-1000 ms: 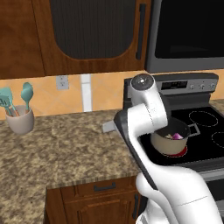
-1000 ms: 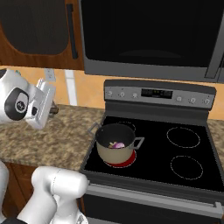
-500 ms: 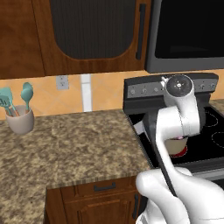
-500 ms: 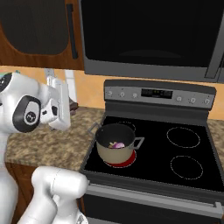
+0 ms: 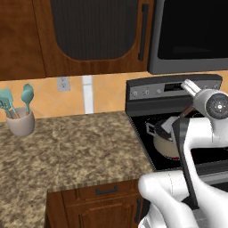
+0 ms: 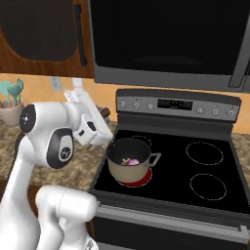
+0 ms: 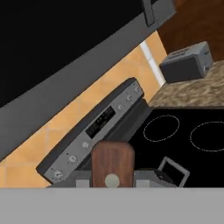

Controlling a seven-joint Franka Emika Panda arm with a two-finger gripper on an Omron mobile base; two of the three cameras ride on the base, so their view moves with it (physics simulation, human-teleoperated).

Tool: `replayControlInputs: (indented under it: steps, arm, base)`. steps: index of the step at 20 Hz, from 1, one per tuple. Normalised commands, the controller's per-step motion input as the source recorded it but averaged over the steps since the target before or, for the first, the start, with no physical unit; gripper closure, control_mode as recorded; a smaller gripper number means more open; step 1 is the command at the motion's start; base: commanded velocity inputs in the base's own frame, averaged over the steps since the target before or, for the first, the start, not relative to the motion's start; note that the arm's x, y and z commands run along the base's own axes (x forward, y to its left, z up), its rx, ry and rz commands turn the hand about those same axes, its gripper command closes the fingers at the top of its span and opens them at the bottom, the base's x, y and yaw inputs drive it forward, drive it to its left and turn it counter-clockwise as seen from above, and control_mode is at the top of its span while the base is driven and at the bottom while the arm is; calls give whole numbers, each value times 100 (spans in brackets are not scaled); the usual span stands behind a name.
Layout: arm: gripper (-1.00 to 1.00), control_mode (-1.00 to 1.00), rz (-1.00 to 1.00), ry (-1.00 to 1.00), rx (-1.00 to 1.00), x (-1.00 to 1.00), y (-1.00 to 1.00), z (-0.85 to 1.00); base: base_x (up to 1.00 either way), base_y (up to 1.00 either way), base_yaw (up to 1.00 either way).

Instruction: Put the onion and onion in the pot. Retrieve the spatula and lightly stir the vegetables in the pot.

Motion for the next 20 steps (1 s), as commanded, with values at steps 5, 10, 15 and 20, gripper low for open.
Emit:
replayControlInputs:
  steps: [5, 10, 15, 20]
  arm:
    - [100, -100, 12, -1, -27, 33, -42, -2]
    - [100, -100, 11, 0, -23, 55, -10, -27]
    - [100, -100, 8, 8, -13, 56, -6, -31]
    - [100, -100, 5, 25, -4, 43, -7, -28]
  base:
    - [0, 0, 0]
    - [0, 0, 0]
    - [0, 0, 0]
    - [0, 0, 0]
